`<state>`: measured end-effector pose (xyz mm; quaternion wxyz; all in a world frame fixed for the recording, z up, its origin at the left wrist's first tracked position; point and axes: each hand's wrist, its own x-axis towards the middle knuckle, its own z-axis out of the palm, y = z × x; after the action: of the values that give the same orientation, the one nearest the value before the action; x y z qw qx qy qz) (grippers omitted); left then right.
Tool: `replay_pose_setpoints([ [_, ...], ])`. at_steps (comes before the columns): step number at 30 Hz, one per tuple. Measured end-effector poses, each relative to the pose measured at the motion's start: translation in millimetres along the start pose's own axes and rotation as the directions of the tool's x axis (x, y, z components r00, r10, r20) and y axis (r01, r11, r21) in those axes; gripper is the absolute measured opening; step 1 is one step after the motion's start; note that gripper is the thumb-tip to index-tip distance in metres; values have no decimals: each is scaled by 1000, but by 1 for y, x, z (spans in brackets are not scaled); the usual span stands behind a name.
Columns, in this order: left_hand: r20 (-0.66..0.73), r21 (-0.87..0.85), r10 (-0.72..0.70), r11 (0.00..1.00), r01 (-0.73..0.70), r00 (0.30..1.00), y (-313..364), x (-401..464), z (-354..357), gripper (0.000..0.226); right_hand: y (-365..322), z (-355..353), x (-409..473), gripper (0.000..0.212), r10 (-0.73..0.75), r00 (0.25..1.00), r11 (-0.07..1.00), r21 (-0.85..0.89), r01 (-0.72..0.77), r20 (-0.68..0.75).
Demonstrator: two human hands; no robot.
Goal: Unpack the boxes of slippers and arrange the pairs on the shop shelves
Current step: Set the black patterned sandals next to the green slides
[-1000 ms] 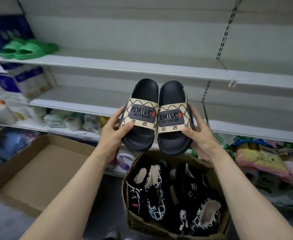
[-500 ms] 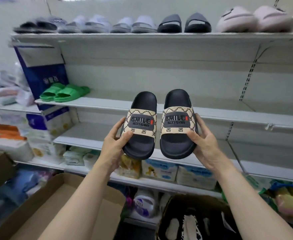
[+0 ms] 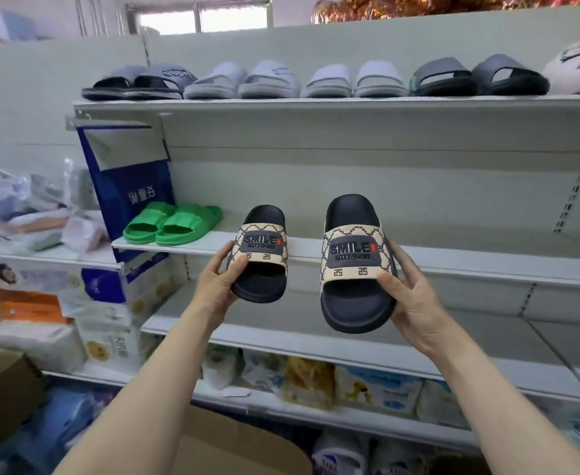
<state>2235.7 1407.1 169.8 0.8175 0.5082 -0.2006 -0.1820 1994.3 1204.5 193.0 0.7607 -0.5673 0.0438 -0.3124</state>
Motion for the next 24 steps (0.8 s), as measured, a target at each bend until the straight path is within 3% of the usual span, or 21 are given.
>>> replay_pose_setpoints([
  [9, -35, 54, -56, 997, 58, 998, 1, 71, -60, 55, 29, 45, 43, 75, 33, 999, 999, -32, -33, -4],
  [13, -26, 87, -70, 994, 73, 997, 4, 89, -70, 59, 36, 54, 56, 75, 61, 998, 998, -35, -61, 10],
  [20, -74, 191, -101, 975, 113, 992, 14, 107, -72, 41, 47, 67, 80, 73, 98, 995, 995, -12, -98, 30],
  [24, -135, 360, -85, 924, 129, 987, 23, 110, -79, 58, 57, 75, 102, 74, 122, 993, 992, 13, -122, -2],
])
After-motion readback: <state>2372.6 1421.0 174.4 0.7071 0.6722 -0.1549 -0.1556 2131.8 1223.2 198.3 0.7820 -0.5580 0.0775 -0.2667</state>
